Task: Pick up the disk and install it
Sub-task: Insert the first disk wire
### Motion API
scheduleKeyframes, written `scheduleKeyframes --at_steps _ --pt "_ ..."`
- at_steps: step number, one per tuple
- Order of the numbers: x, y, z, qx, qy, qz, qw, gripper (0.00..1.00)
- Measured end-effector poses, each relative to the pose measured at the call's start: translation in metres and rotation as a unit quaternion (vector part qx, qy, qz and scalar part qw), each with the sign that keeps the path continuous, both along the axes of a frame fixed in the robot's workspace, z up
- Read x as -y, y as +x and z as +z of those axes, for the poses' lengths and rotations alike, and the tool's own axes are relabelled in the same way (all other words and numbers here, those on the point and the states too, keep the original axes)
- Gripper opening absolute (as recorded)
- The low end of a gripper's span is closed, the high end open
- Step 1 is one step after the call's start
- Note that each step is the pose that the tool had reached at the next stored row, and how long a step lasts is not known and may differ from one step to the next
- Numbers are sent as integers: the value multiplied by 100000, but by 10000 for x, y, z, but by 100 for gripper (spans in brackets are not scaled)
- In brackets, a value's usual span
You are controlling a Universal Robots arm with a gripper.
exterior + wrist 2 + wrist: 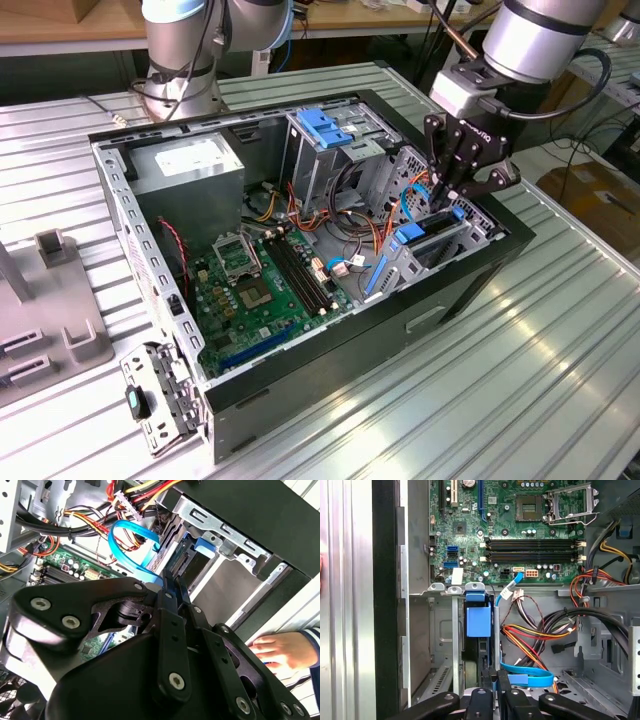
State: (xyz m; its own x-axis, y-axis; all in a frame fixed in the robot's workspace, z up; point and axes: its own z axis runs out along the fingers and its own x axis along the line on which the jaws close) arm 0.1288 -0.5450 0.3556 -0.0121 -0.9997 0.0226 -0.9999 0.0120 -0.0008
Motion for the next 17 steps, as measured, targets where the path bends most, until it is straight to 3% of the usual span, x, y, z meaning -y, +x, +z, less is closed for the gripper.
scheduleKeyframes --at_steps 7,8,9,10,14,17 --pt "7 -23 -14 26 12 -7 100000 16" --pt "9 -30 -14 112 8 12 100000 16" --pt "23 -51 -14 591 37 149 99998 16" --pt "25 -55 -14 687 43 199 99997 16" --pt "25 -55 -14 688 42 302 99997 16" --pt "26 -58 -15 839 65 299 99996 16"
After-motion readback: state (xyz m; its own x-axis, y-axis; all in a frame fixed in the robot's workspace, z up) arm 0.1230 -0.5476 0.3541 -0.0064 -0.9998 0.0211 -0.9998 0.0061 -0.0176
